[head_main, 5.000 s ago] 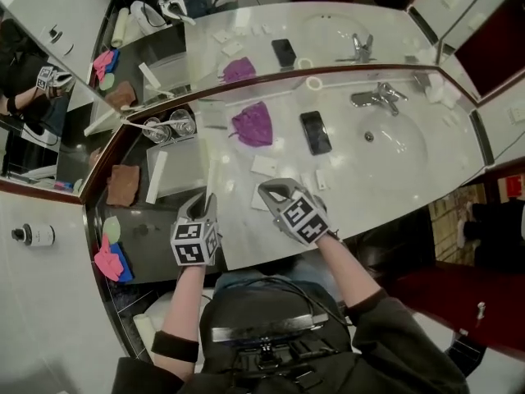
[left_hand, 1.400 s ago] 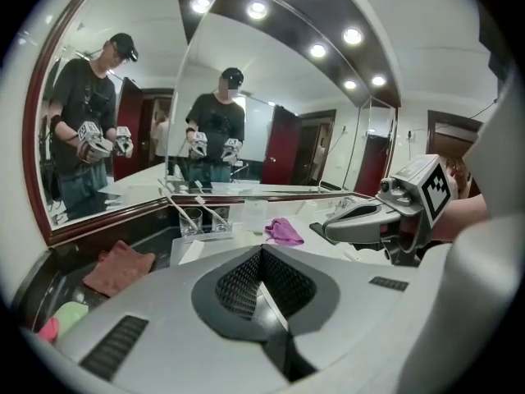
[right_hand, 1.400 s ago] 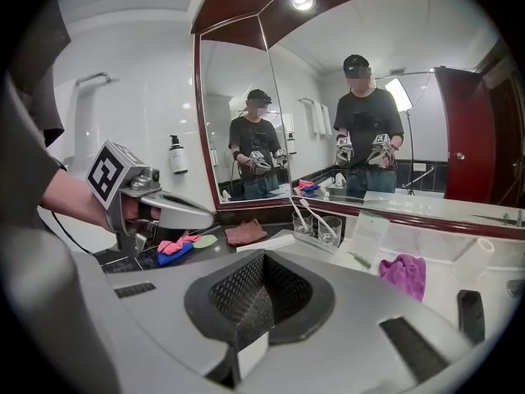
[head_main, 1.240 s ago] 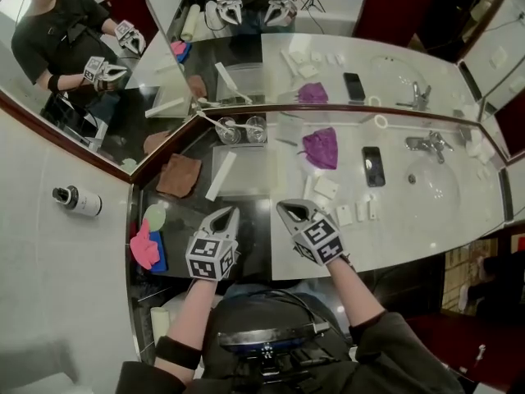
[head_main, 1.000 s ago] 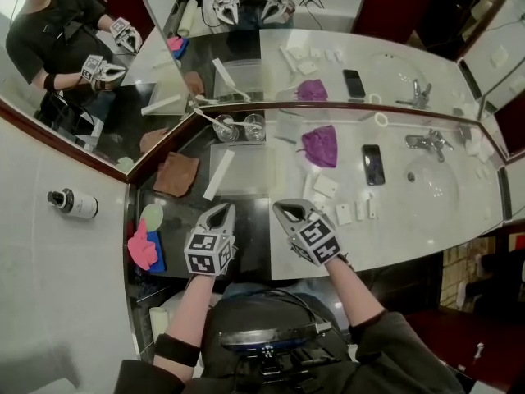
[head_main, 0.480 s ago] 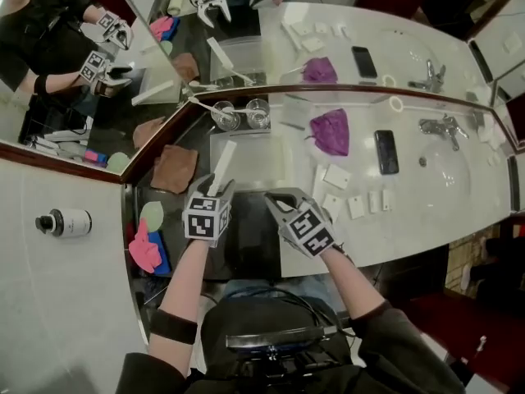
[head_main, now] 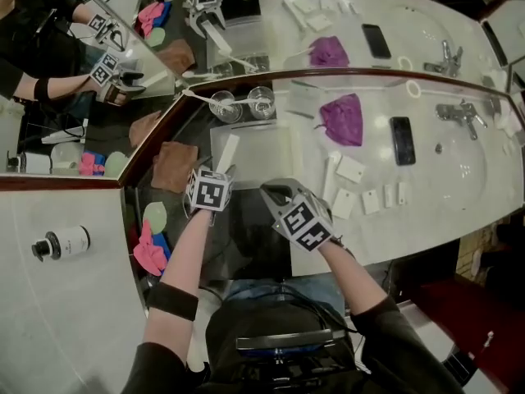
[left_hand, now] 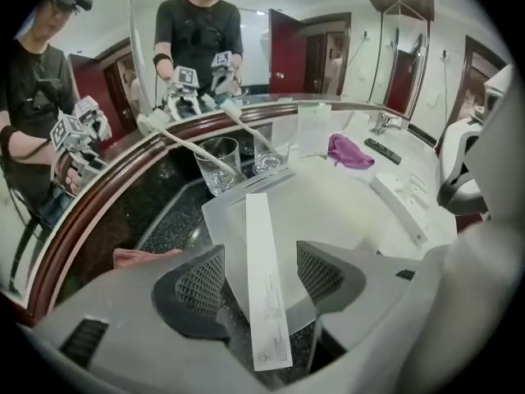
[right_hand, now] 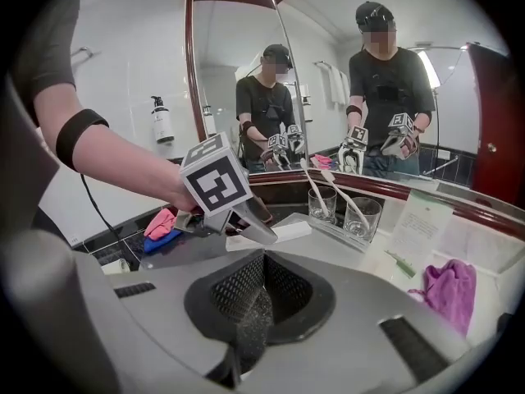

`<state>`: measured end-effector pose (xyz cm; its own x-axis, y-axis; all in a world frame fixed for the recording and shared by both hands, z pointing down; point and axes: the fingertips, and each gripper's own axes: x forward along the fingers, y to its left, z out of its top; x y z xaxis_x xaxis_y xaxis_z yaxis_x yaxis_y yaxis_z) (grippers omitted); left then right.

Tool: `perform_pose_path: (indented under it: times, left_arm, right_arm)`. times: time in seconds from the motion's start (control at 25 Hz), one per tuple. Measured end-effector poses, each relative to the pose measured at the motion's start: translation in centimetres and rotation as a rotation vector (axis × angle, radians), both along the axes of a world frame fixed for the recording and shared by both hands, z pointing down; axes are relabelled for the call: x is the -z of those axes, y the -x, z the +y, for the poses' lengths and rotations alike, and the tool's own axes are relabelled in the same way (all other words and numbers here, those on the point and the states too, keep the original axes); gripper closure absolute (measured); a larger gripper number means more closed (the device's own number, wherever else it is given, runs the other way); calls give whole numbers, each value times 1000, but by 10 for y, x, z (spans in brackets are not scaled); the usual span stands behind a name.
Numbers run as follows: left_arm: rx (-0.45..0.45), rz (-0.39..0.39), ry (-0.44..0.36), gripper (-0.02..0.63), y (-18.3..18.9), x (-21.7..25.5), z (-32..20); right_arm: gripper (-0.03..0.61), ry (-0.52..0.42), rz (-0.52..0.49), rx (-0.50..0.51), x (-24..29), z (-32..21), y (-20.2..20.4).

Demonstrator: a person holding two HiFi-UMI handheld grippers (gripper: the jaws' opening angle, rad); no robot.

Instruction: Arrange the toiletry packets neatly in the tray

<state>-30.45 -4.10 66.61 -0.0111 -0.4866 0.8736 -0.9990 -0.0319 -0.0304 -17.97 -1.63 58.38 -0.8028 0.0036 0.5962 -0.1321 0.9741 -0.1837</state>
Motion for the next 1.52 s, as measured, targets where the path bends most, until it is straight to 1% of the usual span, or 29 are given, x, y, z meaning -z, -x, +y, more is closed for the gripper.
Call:
perform_pose_path:
  times: [0.2,0.32,0.36,0.4,0.48,0.52,0.72,0.8,0.92,1.0,1.2,1.28,1.36,1.52]
  left_arm:
    - [-32,8,47,336,-2,-16,-10]
    - [-33,21,81,340,-4,-25,-10]
    - [-29,25,89,376,-4,-27,-10]
    - [-22,27,91,379,-4,-27,-9]
    - [-4,22,82,397,-3,-26,-10]
    - [3,14,76,480,-3,-25,-10]
    - [30,14,59,483,-6,-22,-3]
    - [39,16,41,485,-7,-17,-2]
    - [41,35,-15,485,-14,-6,-3]
    - [31,57,-80,483,-23,6,-6]
    - [35,77,-308,483,-43,63,-2]
    - [42,91,-386,483,-56,87,4]
    - [49,98,-437,483,-71,106,15]
    - [67,130,-508,483,-104,134,35]
  right_arm:
    - [577,28,6,-24,-11,-5,-8]
    - [577,39,6,-40,-14,-8,-14]
    - [577,42,5,-46,-14,-9,-16]
    - [577,43,4,-51,-13,-10,-18]
    - [577,45,1,-60,-14,-13,-21]
    - [577,46,1,-62,-14,-13,-23]
    - [577,57,-1,-68,-14,-10,-29]
    - [577,56,-3,-66,-12,-7,-31]
    - [577,52,-7,-63,-7,-4,-35]
    - [577,46,-8,-59,-3,-3,-39]
    - [577,18,-6,-41,11,1,-55]
    - [577,5,-7,-29,20,1,-63]
    - [577,0,-12,-24,31,2,-72]
    - [577,-6,-32,-29,52,-1,-95]
